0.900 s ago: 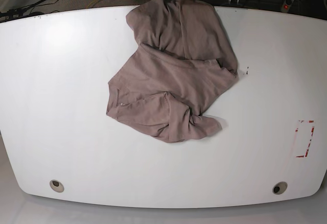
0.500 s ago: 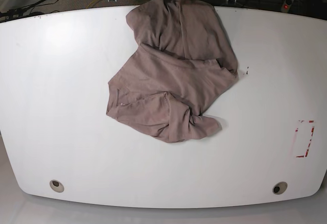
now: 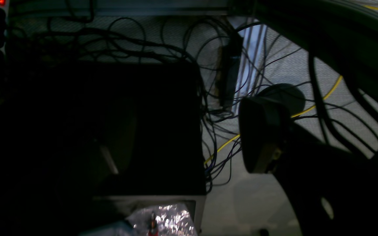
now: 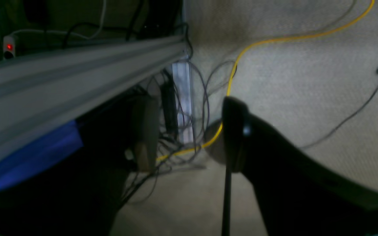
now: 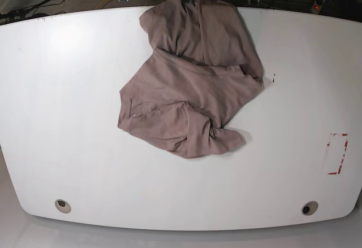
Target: Fold the T-shirt properly
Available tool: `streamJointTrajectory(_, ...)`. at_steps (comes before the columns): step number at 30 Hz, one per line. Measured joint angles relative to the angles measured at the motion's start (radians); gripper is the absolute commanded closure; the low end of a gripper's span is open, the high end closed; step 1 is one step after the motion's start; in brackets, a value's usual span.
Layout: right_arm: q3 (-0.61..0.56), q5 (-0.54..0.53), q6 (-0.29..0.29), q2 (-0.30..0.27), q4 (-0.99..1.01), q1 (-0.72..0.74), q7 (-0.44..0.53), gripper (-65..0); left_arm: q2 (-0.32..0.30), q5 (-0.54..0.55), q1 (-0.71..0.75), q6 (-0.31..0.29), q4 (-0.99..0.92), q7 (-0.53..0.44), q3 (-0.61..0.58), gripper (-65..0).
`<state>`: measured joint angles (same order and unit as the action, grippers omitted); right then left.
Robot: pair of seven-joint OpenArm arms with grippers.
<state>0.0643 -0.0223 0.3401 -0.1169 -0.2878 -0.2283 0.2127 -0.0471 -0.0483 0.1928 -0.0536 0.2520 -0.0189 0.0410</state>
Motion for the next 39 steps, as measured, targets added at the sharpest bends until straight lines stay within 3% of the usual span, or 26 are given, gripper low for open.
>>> streamJointTrajectory(13,0.008,-0.010,-0.001,-0.005,-0.363,-0.232,-0.053,-28.7,-0.001,0.001,0.218,0.000,0.306,0.007,0.000,-44.7)
streamJointTrajectory(31,0.008,-0.007,0.001,-0.026,-0.926,-0.647,-0.067,-28.7,-0.032,0.003,0.695,0.001,0.991,0.024,0.005,-44.7)
streamJointTrajectory(39,0.065,-0.007,0.002,-0.032,-1.163,-0.801,-0.065,-28.9,-0.024,0.003,0.861,-0.005,1.270,0.017,0.073,-44.7)
